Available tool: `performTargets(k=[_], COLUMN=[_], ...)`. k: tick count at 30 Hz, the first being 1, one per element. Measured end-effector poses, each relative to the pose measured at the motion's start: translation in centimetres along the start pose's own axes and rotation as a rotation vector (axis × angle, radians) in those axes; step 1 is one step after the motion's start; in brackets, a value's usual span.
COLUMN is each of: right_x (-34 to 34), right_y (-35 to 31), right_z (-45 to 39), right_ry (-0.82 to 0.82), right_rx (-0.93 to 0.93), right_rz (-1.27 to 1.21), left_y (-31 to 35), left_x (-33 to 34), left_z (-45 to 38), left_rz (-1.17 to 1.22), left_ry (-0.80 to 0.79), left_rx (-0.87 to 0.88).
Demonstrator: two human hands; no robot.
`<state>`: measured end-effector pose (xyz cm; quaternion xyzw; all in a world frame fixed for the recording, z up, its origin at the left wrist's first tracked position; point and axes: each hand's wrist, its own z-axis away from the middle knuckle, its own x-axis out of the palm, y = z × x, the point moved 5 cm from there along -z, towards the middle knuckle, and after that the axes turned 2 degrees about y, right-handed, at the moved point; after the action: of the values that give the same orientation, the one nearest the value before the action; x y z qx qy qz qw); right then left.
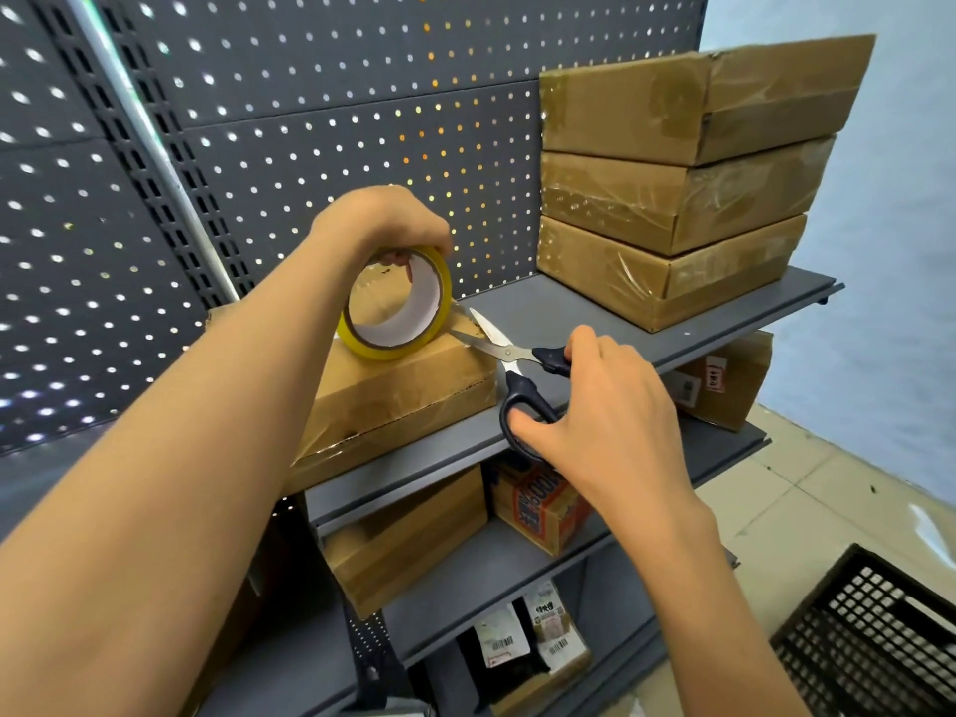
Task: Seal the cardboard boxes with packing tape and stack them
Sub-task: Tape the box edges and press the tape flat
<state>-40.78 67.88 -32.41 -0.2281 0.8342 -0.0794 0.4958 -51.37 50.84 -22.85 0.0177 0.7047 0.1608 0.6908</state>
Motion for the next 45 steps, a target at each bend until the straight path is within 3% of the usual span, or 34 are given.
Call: performTargets(k=[18, 34, 39, 45], right_x=[1.2, 3.1, 2.3, 1.5], right_y=[-2.9, -3.3, -1.6, 2.9], right_z=[-3.6, -5.0, -5.3, -6.2], right_ry=[-0.091, -0.048, 0.034, 0.057], right_rx=[-0.017, 0.046, 0.119, 0.331], right_rz=[0.013, -0.048, -0.075, -0.188], left_y=[0.1, -0.9, -1.2, -1.5], left_x=[0.0, -0.3, -0.4, -0.5], left_z=[-0.2, -0.1, 0.2, 0.3], left_rz=[-0.042, 0.035, 0.079, 0.091], left_ry=[0.024, 0.066, 0.072, 0.099], left_rx=[-0.007, -0.014, -0.008, -0.024])
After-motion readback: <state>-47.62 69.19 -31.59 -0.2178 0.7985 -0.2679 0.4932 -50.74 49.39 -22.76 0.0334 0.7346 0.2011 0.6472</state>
